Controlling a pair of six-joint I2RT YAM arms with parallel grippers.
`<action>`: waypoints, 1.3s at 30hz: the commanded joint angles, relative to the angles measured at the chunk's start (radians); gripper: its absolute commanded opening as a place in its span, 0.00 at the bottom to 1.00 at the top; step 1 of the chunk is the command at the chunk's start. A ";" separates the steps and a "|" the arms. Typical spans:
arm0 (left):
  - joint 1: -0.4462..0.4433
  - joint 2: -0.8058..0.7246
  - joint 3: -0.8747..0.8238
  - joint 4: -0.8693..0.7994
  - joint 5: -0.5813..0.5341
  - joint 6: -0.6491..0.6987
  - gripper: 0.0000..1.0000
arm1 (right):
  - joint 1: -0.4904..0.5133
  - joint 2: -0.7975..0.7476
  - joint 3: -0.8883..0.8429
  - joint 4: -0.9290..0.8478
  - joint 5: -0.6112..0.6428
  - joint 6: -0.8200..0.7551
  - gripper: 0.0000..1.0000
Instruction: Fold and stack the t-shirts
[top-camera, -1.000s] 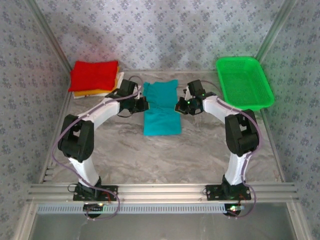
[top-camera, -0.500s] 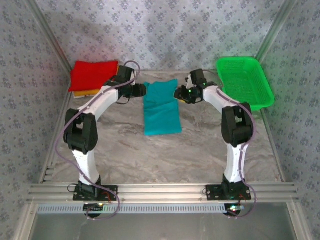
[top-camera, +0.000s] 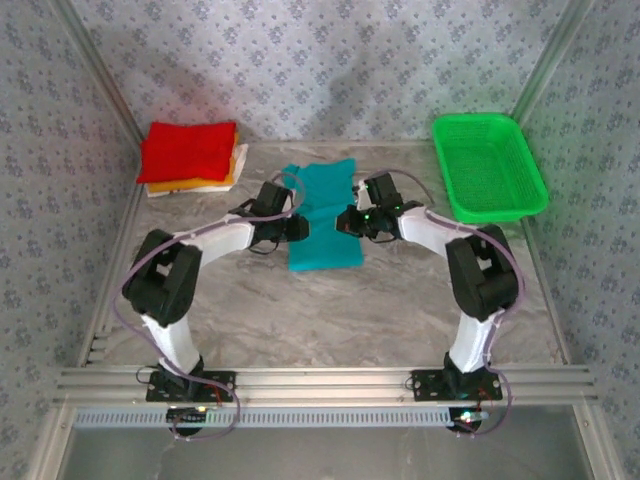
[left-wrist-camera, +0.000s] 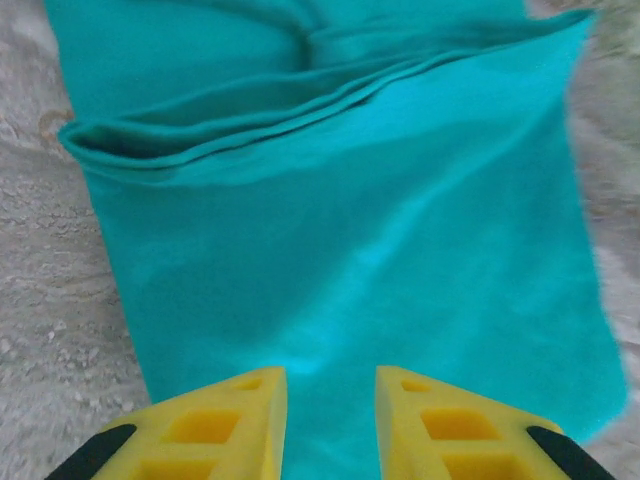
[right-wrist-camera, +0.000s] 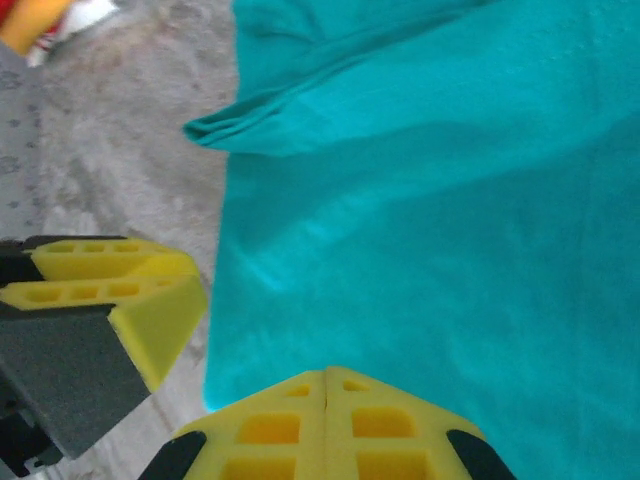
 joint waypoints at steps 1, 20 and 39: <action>0.019 0.076 0.100 0.073 0.011 0.006 0.29 | -0.021 0.107 0.123 0.047 -0.017 0.023 0.01; 0.113 0.110 0.298 0.036 0.018 0.030 0.35 | -0.078 0.269 0.314 0.013 -0.020 0.060 0.00; -0.119 -0.148 -0.284 0.210 0.016 -0.131 0.21 | 0.046 -0.037 -0.316 0.263 -0.083 0.104 0.00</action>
